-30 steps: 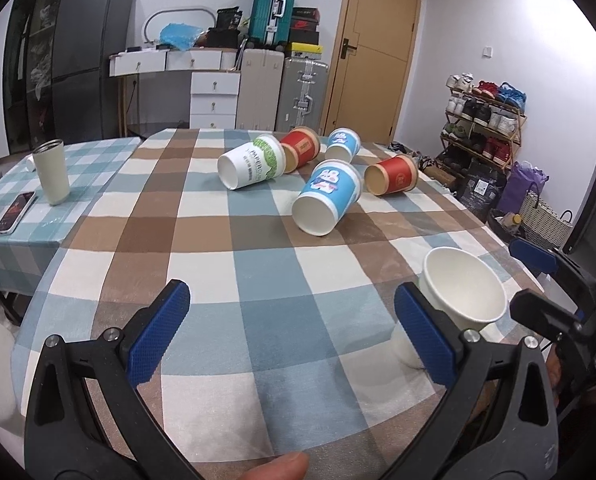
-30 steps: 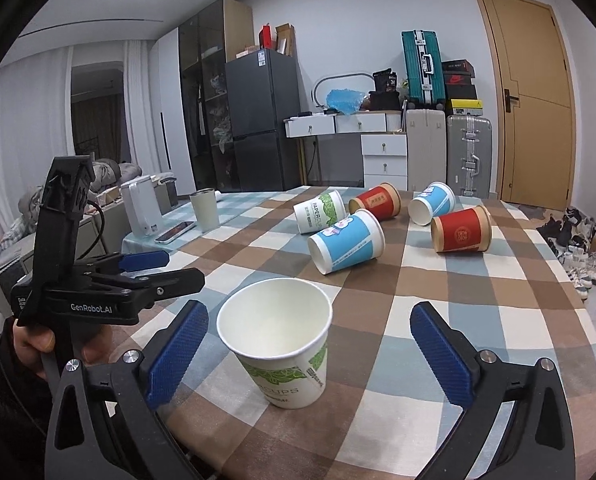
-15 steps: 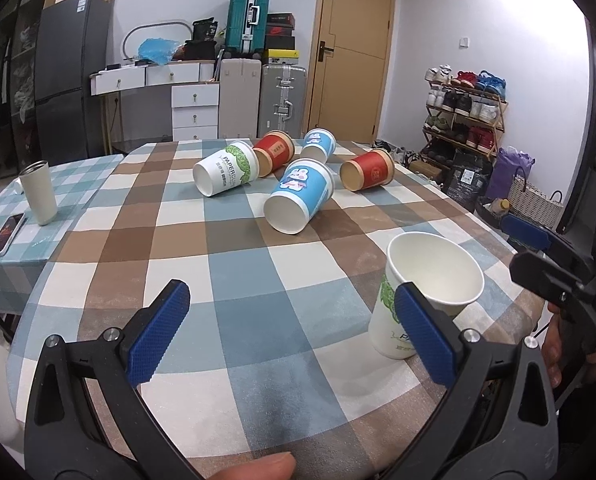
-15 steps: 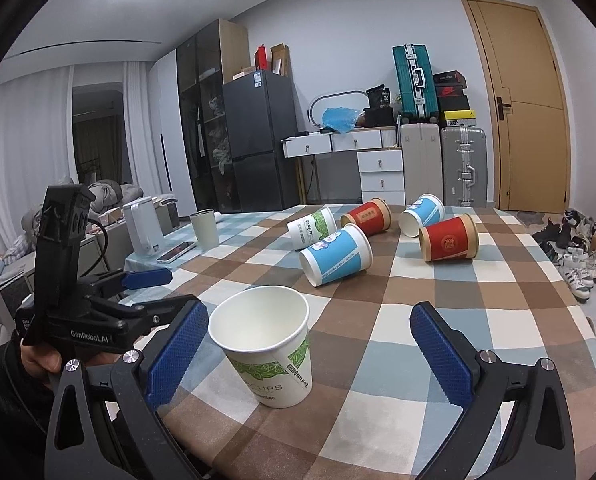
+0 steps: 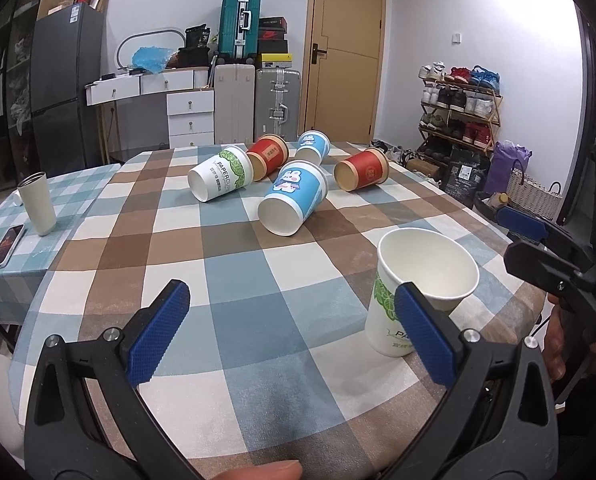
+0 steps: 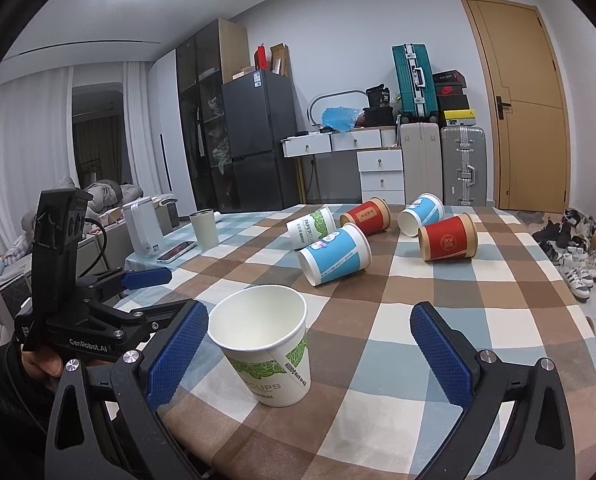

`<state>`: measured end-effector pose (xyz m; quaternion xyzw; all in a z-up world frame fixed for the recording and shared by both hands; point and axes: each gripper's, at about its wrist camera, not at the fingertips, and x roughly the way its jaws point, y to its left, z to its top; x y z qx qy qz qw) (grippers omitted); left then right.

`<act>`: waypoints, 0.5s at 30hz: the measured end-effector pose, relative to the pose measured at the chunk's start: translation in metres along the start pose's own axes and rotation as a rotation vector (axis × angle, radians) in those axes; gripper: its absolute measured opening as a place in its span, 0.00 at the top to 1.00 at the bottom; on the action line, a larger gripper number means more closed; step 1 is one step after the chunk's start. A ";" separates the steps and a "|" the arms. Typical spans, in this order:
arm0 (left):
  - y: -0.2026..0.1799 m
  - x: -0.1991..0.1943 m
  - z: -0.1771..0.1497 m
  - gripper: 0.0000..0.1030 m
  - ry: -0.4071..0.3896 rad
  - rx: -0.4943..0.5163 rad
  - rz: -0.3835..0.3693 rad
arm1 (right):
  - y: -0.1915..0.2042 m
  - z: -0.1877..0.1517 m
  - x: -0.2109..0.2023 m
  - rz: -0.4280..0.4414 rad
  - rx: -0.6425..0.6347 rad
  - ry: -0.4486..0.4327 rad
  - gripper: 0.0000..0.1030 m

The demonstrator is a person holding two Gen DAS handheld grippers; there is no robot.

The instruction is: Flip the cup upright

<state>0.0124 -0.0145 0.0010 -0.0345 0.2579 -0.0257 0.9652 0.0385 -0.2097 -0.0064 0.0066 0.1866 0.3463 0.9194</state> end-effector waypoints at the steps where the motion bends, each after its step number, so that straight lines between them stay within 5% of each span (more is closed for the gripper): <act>1: 0.000 0.000 0.000 0.01 -0.001 0.002 -0.001 | 0.000 0.000 0.000 0.000 0.001 -0.001 0.00; 15: -0.001 -0.001 0.000 0.01 -0.002 0.002 -0.001 | 0.000 -0.001 -0.001 -0.004 0.004 0.005 0.00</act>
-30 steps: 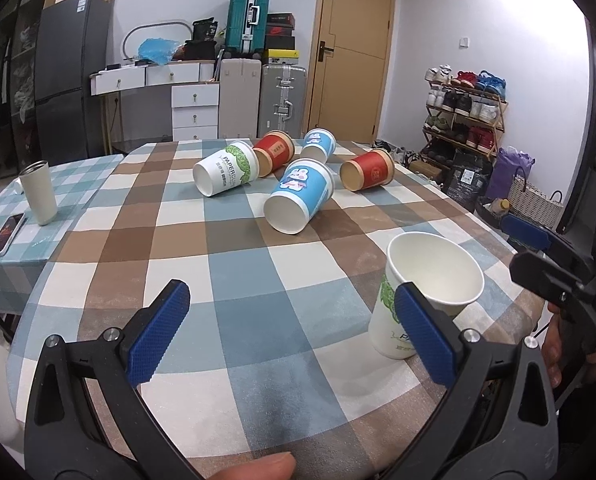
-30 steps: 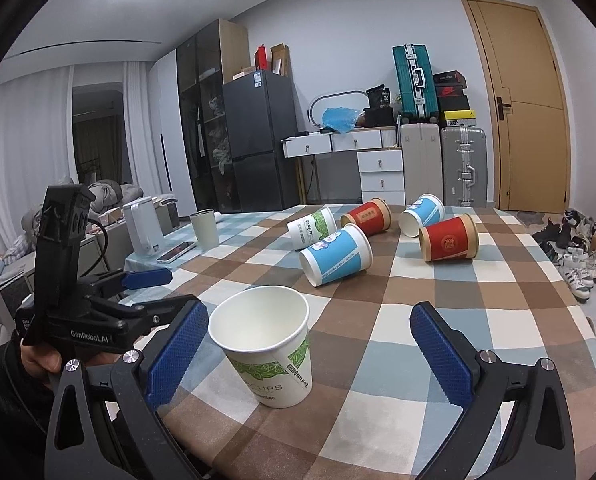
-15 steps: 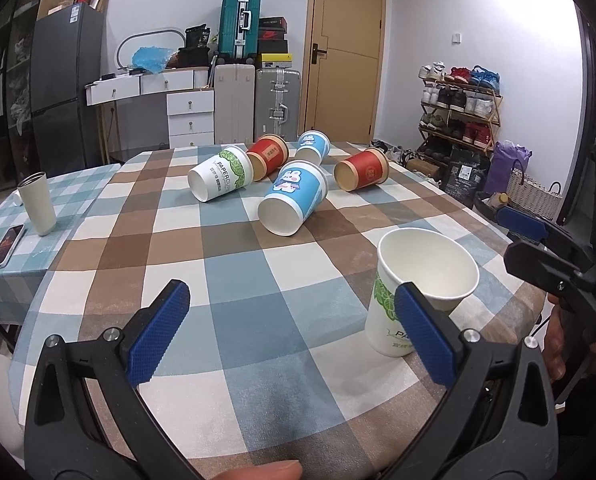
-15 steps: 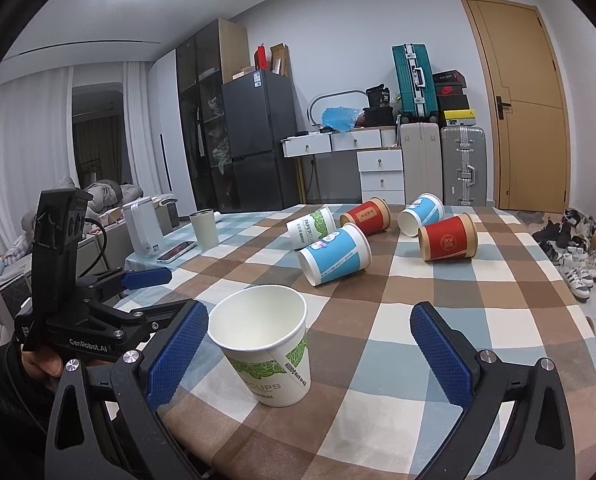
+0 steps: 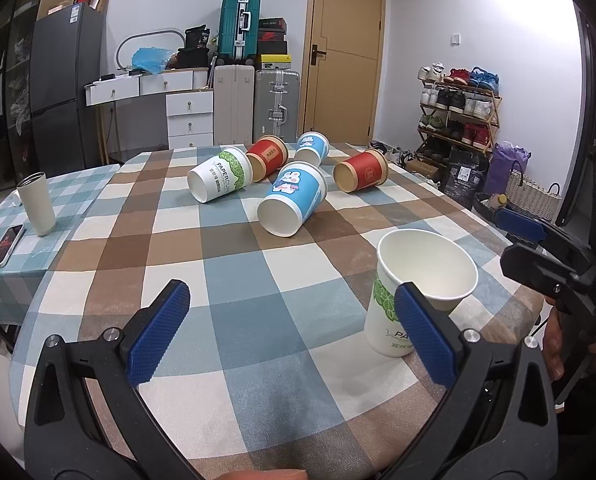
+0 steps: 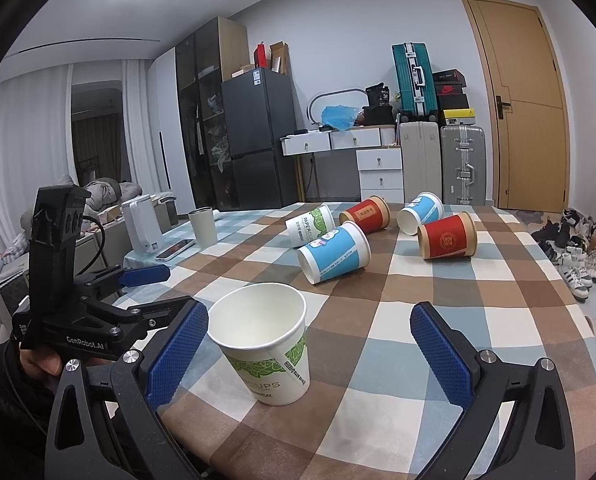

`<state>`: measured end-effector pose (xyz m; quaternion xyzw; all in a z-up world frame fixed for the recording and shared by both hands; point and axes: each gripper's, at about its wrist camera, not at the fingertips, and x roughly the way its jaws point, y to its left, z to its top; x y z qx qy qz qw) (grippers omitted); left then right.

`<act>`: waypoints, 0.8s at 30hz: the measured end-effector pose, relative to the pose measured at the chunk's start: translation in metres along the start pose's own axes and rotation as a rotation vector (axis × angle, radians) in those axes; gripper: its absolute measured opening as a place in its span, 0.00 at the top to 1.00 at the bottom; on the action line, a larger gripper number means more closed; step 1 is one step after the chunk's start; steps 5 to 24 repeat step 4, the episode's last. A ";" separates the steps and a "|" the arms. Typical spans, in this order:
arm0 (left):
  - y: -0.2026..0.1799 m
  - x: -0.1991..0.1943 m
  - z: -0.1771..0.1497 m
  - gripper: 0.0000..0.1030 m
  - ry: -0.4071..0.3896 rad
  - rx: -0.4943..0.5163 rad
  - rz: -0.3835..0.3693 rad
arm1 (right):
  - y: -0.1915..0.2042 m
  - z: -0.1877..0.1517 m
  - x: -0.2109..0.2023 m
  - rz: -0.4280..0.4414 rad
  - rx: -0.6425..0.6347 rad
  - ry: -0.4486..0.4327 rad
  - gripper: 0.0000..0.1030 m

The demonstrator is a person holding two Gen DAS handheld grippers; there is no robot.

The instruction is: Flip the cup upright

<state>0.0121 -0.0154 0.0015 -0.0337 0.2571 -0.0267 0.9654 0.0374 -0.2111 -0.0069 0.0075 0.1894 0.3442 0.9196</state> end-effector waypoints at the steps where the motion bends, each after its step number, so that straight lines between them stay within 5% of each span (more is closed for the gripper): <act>1: 0.000 0.000 0.000 0.01 -0.001 -0.001 -0.001 | 0.000 0.000 0.000 0.000 -0.001 -0.002 0.00; 24: 0.000 0.000 0.000 0.01 -0.001 0.000 -0.001 | 0.000 0.000 0.001 -0.001 -0.002 -0.002 0.00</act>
